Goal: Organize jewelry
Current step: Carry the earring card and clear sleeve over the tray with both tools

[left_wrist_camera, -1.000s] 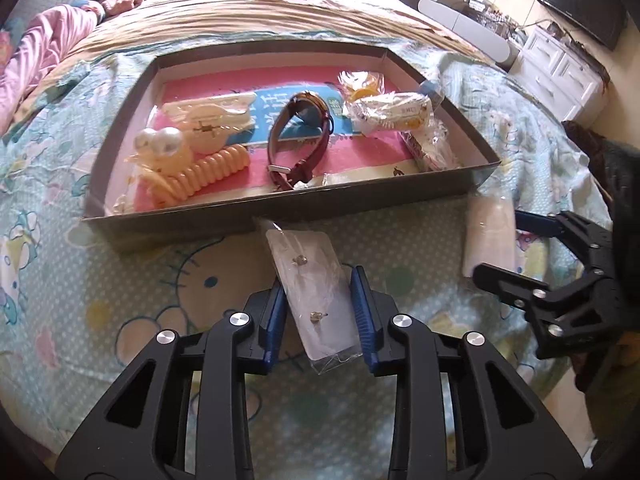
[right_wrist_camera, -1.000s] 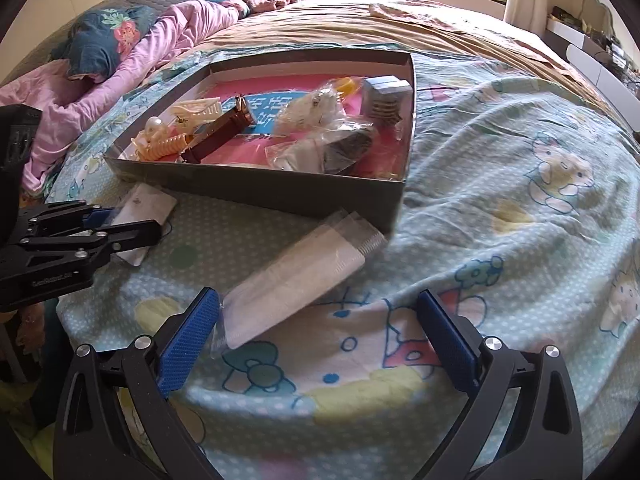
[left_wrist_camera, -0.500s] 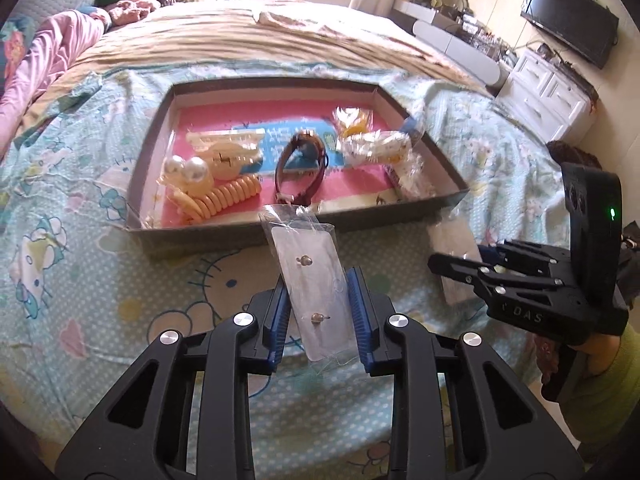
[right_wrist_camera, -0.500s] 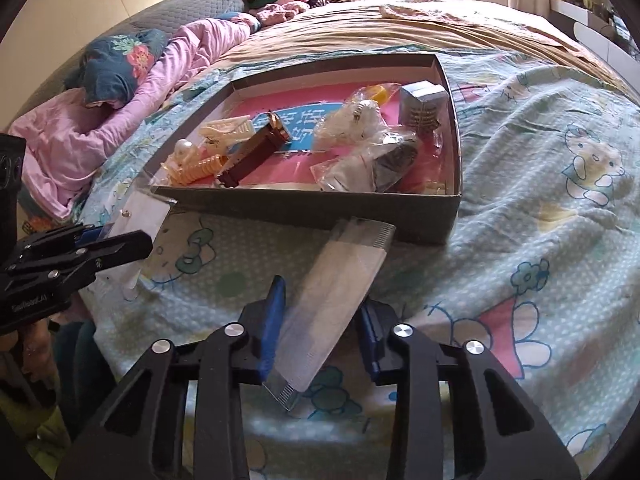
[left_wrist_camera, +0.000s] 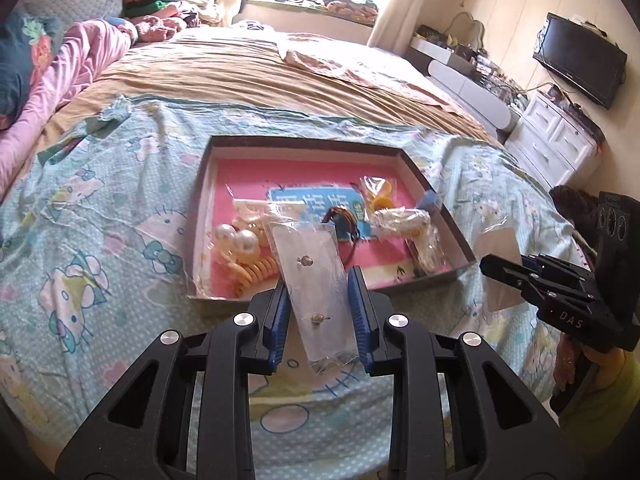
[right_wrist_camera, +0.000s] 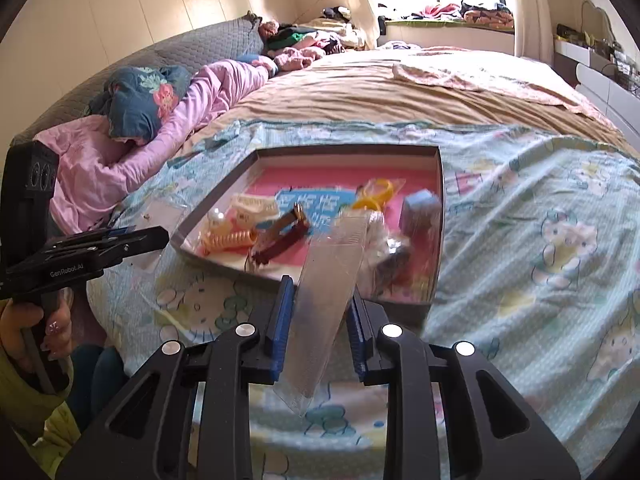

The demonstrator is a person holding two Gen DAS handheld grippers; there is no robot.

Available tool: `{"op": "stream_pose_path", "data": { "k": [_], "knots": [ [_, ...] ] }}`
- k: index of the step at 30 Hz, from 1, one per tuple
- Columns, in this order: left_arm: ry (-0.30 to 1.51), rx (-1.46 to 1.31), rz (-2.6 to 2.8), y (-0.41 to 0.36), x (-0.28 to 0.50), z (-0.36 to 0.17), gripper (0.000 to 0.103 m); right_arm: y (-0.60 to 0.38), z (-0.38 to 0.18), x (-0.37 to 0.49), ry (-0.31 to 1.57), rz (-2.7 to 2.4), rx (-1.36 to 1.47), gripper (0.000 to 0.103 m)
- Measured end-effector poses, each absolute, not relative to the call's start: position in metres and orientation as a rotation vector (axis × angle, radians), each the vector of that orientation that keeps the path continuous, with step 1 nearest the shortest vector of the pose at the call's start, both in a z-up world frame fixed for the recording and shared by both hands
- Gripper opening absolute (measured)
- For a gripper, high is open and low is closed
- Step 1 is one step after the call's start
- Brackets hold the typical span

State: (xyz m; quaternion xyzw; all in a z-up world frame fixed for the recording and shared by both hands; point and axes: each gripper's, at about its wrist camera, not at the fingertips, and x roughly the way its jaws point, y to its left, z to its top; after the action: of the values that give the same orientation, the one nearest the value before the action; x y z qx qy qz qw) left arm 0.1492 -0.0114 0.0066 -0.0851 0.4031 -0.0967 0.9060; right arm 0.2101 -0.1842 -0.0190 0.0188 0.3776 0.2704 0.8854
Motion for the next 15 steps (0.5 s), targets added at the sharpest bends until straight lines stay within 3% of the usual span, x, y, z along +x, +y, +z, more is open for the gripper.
{"op": "stream_pose_path", "data": {
  "k": [15],
  "knots": [
    [0.81,-0.187,-0.187,-0.002,0.179,0.019,0.02,-0.175,0.007,0.248,0.705,0.557,0.031,0.024]
  ]
}}
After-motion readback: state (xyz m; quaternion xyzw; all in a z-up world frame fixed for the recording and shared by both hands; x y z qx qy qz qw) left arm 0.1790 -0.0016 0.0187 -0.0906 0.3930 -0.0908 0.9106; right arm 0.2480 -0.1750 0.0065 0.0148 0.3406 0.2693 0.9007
